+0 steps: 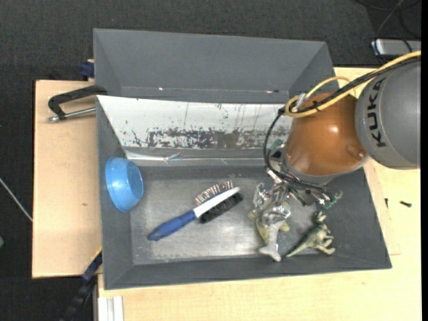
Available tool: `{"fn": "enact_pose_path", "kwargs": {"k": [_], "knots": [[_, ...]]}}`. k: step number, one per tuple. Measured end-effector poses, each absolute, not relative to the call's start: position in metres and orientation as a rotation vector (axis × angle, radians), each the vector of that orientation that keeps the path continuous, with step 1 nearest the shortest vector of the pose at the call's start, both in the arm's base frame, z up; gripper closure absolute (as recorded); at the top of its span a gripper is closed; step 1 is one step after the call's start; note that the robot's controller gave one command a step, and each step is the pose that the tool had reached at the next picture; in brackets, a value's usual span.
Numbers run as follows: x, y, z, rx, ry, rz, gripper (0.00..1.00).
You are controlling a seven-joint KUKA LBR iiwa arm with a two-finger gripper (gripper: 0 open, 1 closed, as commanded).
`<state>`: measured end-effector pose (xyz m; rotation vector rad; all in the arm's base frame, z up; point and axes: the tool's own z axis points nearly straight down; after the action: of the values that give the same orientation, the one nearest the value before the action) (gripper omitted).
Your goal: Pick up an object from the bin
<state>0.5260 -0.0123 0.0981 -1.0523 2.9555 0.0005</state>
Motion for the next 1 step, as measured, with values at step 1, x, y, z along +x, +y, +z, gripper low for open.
{"fn": "enact_pose_path", "kwargs": {"k": [1], "knots": [[0.5028,0.0632,0.0989,-1.077,2.951,0.009,1.00]]}}
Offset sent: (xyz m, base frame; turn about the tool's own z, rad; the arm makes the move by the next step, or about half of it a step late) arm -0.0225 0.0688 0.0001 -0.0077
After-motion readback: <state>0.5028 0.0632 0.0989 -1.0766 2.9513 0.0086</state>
